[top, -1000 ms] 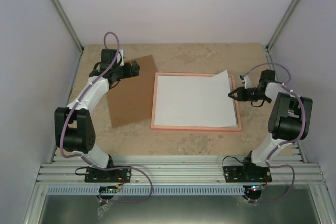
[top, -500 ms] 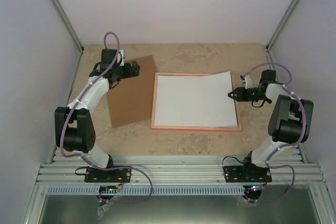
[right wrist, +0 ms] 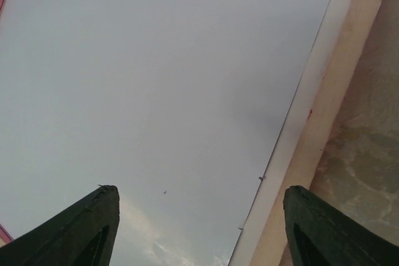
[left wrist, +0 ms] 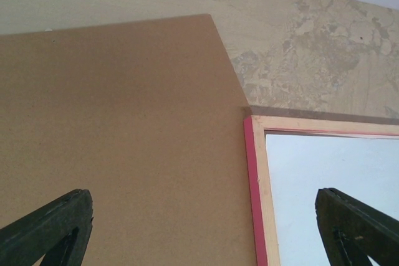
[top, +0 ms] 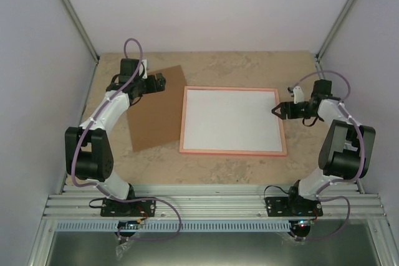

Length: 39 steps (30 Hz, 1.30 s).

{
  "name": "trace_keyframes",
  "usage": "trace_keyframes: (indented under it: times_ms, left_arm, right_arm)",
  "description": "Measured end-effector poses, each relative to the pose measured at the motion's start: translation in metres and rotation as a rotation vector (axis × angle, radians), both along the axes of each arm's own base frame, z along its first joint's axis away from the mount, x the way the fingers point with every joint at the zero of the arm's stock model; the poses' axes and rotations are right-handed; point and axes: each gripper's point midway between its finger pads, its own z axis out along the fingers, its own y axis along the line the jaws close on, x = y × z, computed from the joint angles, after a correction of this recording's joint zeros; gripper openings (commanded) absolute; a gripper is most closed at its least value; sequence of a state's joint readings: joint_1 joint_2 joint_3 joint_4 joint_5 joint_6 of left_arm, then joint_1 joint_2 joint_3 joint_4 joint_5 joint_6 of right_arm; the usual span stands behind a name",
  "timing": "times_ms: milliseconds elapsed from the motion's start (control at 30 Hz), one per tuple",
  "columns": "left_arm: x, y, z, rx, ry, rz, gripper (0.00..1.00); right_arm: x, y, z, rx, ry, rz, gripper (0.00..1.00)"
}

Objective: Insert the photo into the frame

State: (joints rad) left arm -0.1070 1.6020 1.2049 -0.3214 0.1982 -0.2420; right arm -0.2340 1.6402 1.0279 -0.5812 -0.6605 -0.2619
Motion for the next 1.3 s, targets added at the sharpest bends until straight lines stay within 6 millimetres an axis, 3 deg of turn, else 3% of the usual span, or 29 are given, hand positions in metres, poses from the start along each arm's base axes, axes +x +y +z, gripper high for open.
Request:
trace_keyframes:
  times_ms: [267, 400, 567, 700, 800, 900, 967, 1100, 1300]
  left_arm:
    - [-0.008, 0.006, -0.016, -0.017, 0.043, -0.005, 0.96]
    - [-0.030, 0.000, -0.043, -0.028, 0.117, -0.052, 0.89]
    - [-0.060, -0.007, -0.078, 0.012, 0.223, -0.120, 0.89]
    - [-0.070, -0.002, -0.089, 0.036, 0.260, -0.118, 0.89]
    - [-0.073, 0.014, -0.092, 0.007, 0.276, -0.070, 0.89]
    - [-0.077, 0.036, -0.096, -0.026, 0.293, -0.014, 0.85]
    - [-0.078, 0.038, -0.095, -0.054, 0.292, -0.012, 0.81]
    - [-0.080, 0.013, -0.088, -0.137, 0.281, -0.094, 0.73]
    - [-0.097, -0.044, -0.095, -0.253, 0.303, -0.252, 0.65]
  right_arm:
    - [0.001, 0.013, 0.012, 0.011, -0.045, 0.082, 0.73]
    - [-0.005, 0.034, 0.012, 0.016, -0.044, 0.150, 0.73]
    - [-0.015, 0.064, 0.013, 0.012, -0.053, 0.243, 0.72]
    - [-0.026, 0.094, 0.015, 0.009, -0.072, 0.329, 0.72]
    - [-0.031, 0.121, 0.019, 0.009, -0.097, 0.403, 0.73]
    - [-0.038, 0.155, 0.022, 0.004, -0.136, 0.492, 0.73]
    - [-0.044, 0.181, 0.025, 0.002, -0.162, 0.558, 0.73]
    - [-0.045, 0.224, 0.036, 0.017, -0.220, 0.648, 0.73]
    - [-0.033, 0.230, 0.037, 0.011, -0.242, 0.640, 0.72]
